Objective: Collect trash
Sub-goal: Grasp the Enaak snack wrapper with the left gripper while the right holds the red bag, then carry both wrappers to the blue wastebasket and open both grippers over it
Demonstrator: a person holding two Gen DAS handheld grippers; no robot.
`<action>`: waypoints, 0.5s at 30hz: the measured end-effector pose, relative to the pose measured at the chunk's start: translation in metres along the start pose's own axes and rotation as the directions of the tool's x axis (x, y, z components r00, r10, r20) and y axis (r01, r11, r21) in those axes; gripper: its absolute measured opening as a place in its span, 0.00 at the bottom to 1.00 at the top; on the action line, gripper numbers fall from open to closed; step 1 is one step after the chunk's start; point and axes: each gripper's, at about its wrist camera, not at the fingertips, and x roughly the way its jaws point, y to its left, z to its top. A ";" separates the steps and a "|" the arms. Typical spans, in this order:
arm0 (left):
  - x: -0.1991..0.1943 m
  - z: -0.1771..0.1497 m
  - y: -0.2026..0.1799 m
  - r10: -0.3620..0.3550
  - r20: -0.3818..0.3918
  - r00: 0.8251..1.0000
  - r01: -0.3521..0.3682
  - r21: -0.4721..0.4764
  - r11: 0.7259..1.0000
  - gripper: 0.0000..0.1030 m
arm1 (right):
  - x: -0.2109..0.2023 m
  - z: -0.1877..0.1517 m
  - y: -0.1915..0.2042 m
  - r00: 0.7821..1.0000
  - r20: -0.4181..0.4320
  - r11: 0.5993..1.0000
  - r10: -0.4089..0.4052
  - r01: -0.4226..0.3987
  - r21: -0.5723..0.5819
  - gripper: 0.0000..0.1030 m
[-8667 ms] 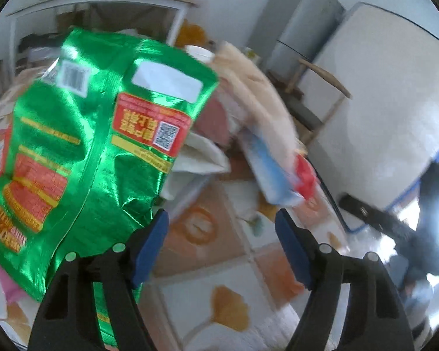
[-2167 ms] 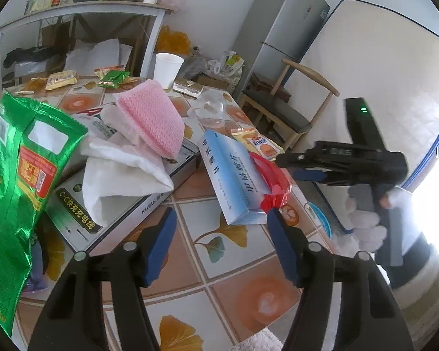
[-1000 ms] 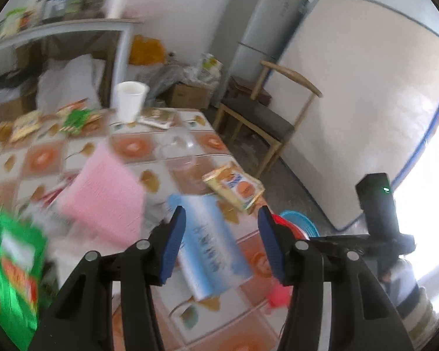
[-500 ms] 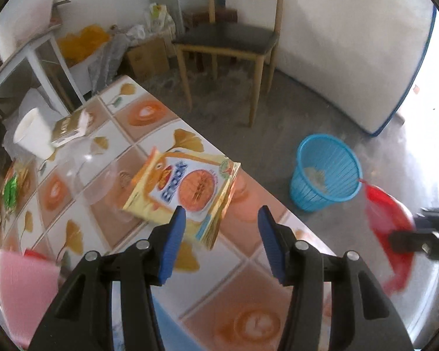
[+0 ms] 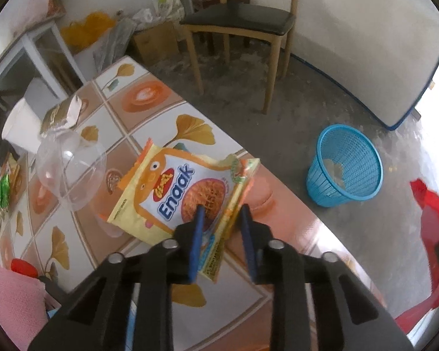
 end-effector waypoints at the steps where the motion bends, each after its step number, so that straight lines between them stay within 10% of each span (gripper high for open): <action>1: 0.000 0.000 -0.002 0.006 0.003 1.000 -0.006 0.009 1.000 0.15 | 0.000 0.000 0.001 1.000 0.002 1.000 0.002 -0.002 0.001 0.27; 15: -0.051 0.004 0.015 0.032 0.141 0.990 -0.021 -0.079 0.997 0.03 | -0.010 0.001 0.009 1.000 0.024 1.000 0.006 -0.006 -0.006 0.27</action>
